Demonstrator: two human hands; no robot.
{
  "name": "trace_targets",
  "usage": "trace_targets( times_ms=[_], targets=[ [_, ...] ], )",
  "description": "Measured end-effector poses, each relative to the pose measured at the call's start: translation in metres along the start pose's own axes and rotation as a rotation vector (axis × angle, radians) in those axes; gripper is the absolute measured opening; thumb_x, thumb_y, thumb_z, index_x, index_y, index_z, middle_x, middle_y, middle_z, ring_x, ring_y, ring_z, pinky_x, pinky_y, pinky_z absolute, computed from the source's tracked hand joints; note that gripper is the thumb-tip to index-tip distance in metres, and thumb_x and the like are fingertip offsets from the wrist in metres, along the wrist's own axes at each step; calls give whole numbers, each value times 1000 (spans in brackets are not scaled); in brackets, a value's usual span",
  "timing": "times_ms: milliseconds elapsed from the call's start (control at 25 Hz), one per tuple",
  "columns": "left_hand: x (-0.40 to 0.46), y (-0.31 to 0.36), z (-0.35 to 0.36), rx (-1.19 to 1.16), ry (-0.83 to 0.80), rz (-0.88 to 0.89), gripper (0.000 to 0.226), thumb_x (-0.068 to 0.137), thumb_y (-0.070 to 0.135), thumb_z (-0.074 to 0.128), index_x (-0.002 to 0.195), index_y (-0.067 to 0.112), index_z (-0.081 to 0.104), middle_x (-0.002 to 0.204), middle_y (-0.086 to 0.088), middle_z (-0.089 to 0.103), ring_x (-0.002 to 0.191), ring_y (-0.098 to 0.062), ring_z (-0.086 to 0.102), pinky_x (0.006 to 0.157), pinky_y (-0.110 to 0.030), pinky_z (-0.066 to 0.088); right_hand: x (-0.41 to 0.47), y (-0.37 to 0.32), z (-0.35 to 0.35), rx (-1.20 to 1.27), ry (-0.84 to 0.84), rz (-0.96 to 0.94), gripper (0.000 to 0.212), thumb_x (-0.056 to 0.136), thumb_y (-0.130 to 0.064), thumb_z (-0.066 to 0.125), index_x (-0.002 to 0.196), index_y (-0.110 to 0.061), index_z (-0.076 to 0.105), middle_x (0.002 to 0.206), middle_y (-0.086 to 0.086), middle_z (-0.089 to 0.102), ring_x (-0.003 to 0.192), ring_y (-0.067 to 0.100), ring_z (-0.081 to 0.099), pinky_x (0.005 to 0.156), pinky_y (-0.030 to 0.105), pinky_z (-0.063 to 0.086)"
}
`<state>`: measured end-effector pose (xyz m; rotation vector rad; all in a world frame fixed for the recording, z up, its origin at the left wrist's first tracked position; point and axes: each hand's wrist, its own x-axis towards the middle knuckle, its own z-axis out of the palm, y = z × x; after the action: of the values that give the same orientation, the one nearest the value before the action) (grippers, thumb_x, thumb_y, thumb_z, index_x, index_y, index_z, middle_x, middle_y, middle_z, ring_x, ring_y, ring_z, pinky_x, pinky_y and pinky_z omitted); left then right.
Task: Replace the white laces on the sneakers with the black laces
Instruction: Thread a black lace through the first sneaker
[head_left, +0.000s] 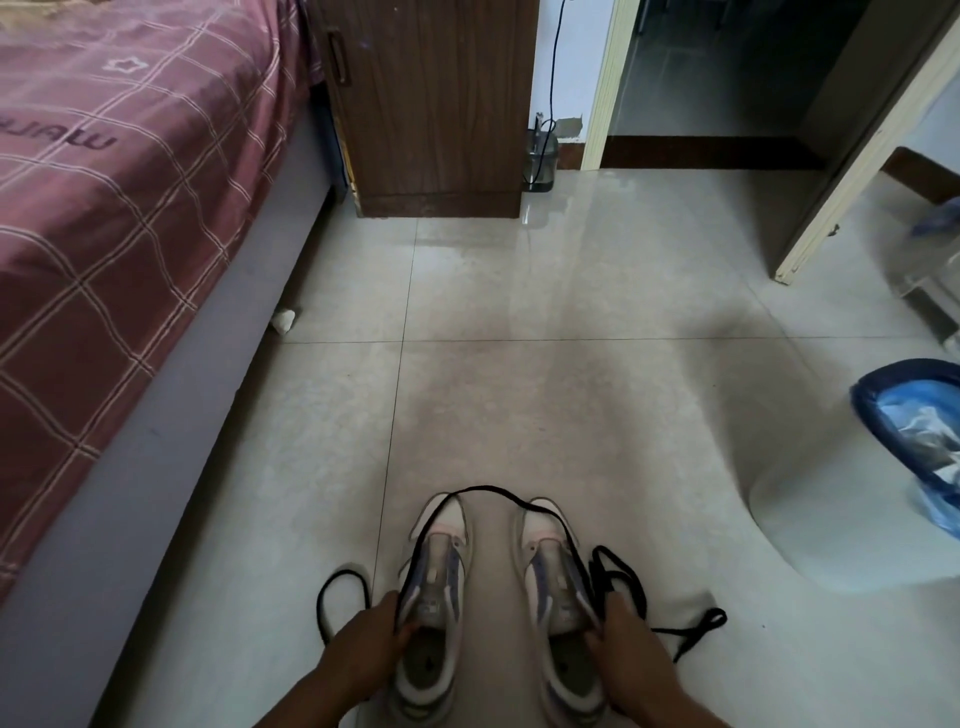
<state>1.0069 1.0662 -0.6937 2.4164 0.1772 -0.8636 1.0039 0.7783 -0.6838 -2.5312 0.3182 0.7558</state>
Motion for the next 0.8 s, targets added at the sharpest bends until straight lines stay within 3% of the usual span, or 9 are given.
trace_targets(
  times_ms=[160,200,280,360,480,560,680,760,800],
  targets=[
    [1,13,10,-42,-111,34,43,94,51,46,127,24,42,126,-1,58,113,-15,55,92,-25,44,5,24,-25,-65,-36,66,32,91,-35,51,115,-17,39,123,9,58,113,23,57,81,29,42],
    [-1,18,9,-86,-159,38,41,92,51,51,122,25,44,123,1,58,110,-11,56,91,-22,44,4,20,-31,-54,-56,55,31,90,-36,53,112,-17,44,118,7,60,109,21,57,79,27,42],
    [-7,31,-5,-139,-148,64,22,90,47,56,102,29,50,101,6,61,88,-3,56,78,-19,43,-1,2,-51,5,-50,9,20,89,-38,56,88,-19,49,88,-1,59,86,16,57,63,23,39],
    [-12,44,-34,-151,16,107,12,95,36,53,85,29,53,79,8,57,66,-1,51,61,-16,41,-8,-27,-82,114,82,-85,27,89,-34,57,72,-16,46,68,-2,51,64,11,49,52,21,32],
    [-31,74,-95,-415,395,248,21,98,25,47,86,22,64,60,7,49,47,0,40,45,-12,32,-29,-82,-142,780,160,-284,23,90,-26,58,72,-14,60,59,1,47,42,8,37,39,19,31],
    [-53,104,-128,-646,444,395,25,99,23,44,87,23,66,56,7,45,43,0,38,41,-11,31,-49,-114,-165,1190,-38,-343,19,91,-26,55,82,-14,66,61,3,50,38,8,34,36,19,28],
    [-83,146,-138,-412,365,658,21,96,28,45,89,31,64,69,14,60,61,1,57,57,-14,48,-70,-159,-155,1175,-481,-232,38,90,-42,53,88,-5,60,63,5,55,42,8,38,37,19,29],
    [-91,159,-130,-234,392,708,18,96,29,45,99,33,62,83,12,62,76,-2,61,73,-23,54,-72,-180,-139,1169,-513,-205,35,89,-43,57,77,-10,56,61,2,47,44,8,35,37,19,28],
    [-91,159,-128,-201,438,695,22,96,29,46,112,38,58,89,14,58,76,2,58,73,-18,52,-68,-187,-136,1199,-436,-219,32,90,-38,58,76,-10,56,61,2,44,44,7,33,37,19,27]
  ],
)
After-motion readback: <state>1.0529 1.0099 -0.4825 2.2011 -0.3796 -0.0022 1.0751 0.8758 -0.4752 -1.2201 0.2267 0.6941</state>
